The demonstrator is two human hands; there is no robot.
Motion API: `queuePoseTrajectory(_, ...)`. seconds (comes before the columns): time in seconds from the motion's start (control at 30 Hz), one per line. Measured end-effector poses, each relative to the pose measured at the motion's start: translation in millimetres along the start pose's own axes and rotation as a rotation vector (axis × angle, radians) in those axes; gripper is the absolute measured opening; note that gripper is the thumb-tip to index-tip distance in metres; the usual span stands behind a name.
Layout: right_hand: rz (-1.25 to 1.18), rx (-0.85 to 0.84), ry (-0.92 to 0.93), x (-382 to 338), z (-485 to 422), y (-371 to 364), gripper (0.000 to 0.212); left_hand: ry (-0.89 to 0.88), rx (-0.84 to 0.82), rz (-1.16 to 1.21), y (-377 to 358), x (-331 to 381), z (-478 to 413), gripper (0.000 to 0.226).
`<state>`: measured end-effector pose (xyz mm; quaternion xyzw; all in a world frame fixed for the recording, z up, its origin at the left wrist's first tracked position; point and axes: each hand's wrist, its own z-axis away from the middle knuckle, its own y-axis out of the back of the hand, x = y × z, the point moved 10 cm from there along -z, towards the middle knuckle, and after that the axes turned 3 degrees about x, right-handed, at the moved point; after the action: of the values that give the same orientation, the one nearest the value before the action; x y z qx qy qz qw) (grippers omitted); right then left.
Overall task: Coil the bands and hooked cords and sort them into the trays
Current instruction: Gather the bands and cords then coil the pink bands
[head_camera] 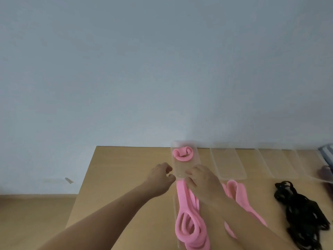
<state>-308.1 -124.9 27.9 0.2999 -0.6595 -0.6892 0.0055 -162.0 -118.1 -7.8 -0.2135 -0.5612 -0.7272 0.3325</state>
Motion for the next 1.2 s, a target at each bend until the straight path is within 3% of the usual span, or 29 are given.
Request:
queuePoseTrajectory(0.1,-0.106,-0.028,-0.121,2.3,36.6,-10.0,0.015,-0.036,-0.103,0.003,-24.3,-12.2,20.4,0.031)
queuePoseTrajectory(0.2,-0.009,-0.139,-0.269,14.3,66.4,-27.5,0.017,-0.078,-0.169,0.004,-43.0,-15.1,36.7,0.027)
queuePoseTrajectory(0.47,-0.087,-0.308,-0.517,44.1,118.1,-78.4,0.024,-0.068,-0.219,-0.023,-54.9,-14.8,62.8,0.028)
queuePoseTrajectory(0.63,-0.349,-0.273,-0.609,53.4,115.8,-81.6,0.012,-0.021,-0.281,-0.049,-54.1,-18.8,75.2,0.043)
queuePoseTrajectory(0.83,-0.971,-0.208,-0.730,37.6,103.0,-48.3,0.005,-0.098,-0.411,-0.068,-55.0,0.7,98.4,0.083)
queuePoseTrajectory(0.9,-1.121,-0.184,-0.721,28.8,92.4,-30.7,0.009,-0.130,-0.369,-0.048,-44.4,17.6,100.1,0.073)
queuePoseTrajectory(1.03,-1.236,-0.212,-0.686,13.7,77.5,9.3,0.006,-0.176,-0.154,0.068,-2.7,63.9,95.6,0.022)
queuePoseTrajectory(1.2,-0.964,-0.002,-0.420,5.3,55.0,96.2,0.033,-0.250,-0.005,0.215,51.1,119.8,92.9,0.017)
